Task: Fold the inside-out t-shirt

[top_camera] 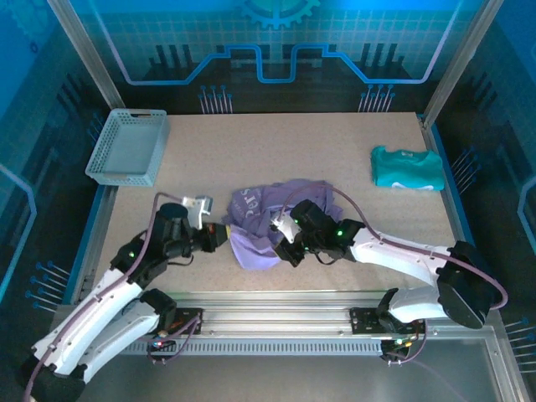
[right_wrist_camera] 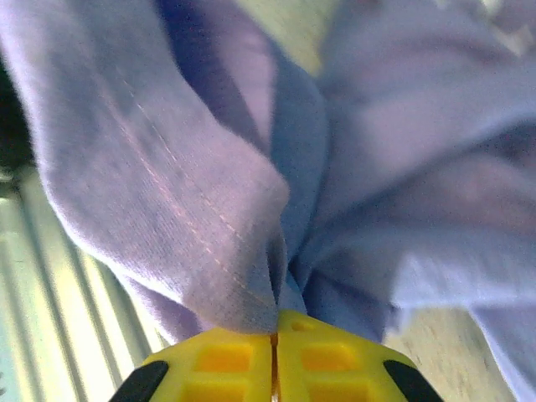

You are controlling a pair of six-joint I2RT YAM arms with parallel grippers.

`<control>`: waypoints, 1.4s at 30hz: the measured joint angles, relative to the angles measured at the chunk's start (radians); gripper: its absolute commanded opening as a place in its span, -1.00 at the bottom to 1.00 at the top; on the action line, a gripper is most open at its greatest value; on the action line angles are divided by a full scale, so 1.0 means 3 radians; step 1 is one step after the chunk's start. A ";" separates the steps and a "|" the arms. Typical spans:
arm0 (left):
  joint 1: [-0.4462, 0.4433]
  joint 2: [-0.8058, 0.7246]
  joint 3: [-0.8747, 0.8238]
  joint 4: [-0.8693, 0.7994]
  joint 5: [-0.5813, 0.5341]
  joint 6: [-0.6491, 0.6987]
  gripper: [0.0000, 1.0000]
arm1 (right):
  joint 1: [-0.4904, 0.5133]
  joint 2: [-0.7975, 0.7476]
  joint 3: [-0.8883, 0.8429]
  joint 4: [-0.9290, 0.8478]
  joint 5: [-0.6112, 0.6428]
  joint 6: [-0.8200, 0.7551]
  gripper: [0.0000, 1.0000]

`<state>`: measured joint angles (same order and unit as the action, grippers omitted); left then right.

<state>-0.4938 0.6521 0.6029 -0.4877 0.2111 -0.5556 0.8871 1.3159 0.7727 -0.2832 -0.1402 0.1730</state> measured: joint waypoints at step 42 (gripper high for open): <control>-0.0028 0.0022 -0.0048 0.0001 -0.0858 -0.0724 -1.00 | -0.0242 0.1214 0.1334 0.0075 -0.0675 0.0305 -1.00</control>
<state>-0.5022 0.6586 0.5884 -0.4873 -0.0463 -0.7727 0.8146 1.6802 1.1728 -0.2607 -0.3428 0.2646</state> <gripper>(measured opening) 0.053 0.047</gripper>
